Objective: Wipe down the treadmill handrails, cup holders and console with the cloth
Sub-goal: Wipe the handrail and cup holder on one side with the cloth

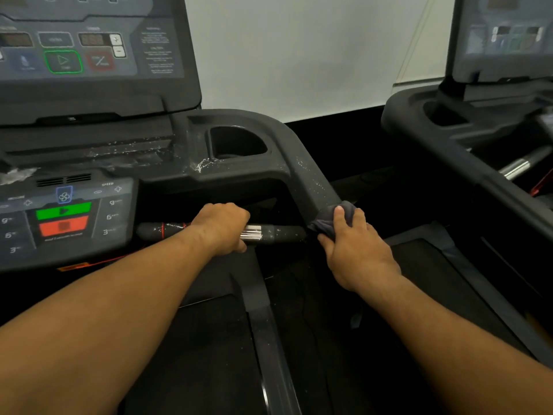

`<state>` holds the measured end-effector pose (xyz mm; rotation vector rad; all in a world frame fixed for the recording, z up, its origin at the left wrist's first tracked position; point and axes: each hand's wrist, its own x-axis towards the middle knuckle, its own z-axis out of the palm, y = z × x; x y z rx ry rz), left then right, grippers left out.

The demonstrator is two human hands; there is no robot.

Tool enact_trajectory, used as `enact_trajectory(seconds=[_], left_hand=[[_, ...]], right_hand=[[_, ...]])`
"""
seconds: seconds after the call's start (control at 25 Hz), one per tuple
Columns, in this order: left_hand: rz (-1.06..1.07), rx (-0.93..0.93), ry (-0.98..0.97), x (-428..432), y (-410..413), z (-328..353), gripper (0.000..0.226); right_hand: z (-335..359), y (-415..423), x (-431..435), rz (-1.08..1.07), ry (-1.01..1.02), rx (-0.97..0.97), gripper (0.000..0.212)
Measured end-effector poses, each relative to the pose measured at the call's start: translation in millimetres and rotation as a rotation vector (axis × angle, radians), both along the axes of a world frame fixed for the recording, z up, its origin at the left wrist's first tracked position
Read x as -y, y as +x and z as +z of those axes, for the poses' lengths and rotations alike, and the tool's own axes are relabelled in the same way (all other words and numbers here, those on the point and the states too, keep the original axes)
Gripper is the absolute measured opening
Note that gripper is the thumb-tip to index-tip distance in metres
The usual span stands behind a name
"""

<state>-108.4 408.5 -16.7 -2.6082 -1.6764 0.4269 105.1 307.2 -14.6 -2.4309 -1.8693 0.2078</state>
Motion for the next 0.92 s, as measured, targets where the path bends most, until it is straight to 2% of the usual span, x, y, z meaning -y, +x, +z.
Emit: enact_trajectory(seconds=[0.24,0.4,0.8,0.92], left_hand=[[-0.003,0.04,0.001,5.0,1.2,-1.4,0.034],[-0.04,0.019,-0.018,4.0,1.8,4.0,0.037],[-0.09,-0.075,0.0,1.3,8.5,6.7,0.034],[-0.056,-0.063,0.005,3.9,6.4,3.0,0.033]], right_hand=[[6.0,-1.9,17.8,0.072,-0.003,-0.026,0.066],[4.4,-2.8,54.9,0.105,0.001,0.095,0.064],[-5.3,-12.9,-50.8,-0.086,0.115,-0.018,0.065],[-4.8,-15.0,-61.2,-0.023,0.128,-0.003,0.064]])
